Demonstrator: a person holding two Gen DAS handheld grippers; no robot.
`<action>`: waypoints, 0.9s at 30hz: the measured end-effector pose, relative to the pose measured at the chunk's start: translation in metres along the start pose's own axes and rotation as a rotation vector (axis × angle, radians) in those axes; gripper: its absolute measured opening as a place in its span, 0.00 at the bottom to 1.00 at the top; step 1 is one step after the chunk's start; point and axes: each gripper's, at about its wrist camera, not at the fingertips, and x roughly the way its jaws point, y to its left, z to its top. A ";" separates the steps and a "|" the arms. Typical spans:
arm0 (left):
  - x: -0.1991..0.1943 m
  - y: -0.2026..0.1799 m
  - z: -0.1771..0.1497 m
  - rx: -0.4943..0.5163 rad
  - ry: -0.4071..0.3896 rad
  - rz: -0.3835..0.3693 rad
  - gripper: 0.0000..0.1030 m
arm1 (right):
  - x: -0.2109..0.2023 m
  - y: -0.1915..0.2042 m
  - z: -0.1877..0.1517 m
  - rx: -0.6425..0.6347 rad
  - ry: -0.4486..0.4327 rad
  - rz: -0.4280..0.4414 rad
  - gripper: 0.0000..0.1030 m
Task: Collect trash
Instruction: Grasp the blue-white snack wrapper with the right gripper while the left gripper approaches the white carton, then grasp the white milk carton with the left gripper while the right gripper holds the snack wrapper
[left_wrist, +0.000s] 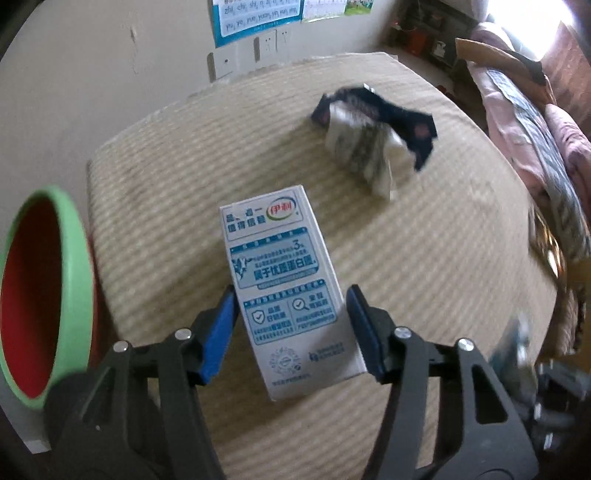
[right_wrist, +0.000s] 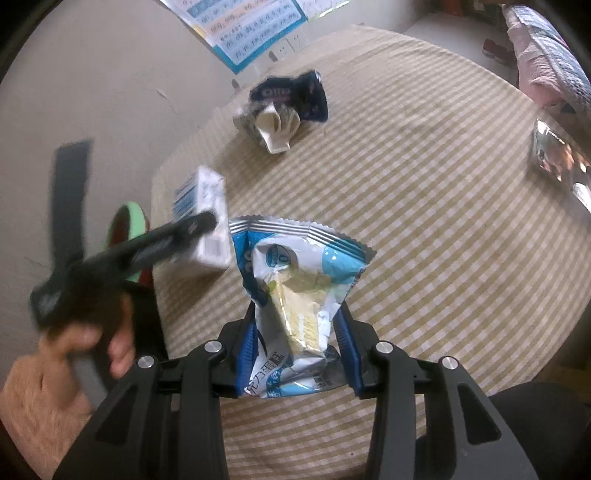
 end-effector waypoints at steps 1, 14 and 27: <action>-0.003 0.001 -0.007 0.003 -0.003 0.003 0.56 | 0.005 0.002 0.000 -0.008 0.021 -0.014 0.39; -0.007 0.009 -0.023 -0.016 -0.029 0.001 0.58 | 0.028 0.012 0.000 -0.049 0.087 -0.104 0.54; -0.035 0.030 -0.030 -0.059 -0.104 0.003 0.52 | 0.014 0.022 -0.007 -0.080 0.006 -0.134 0.46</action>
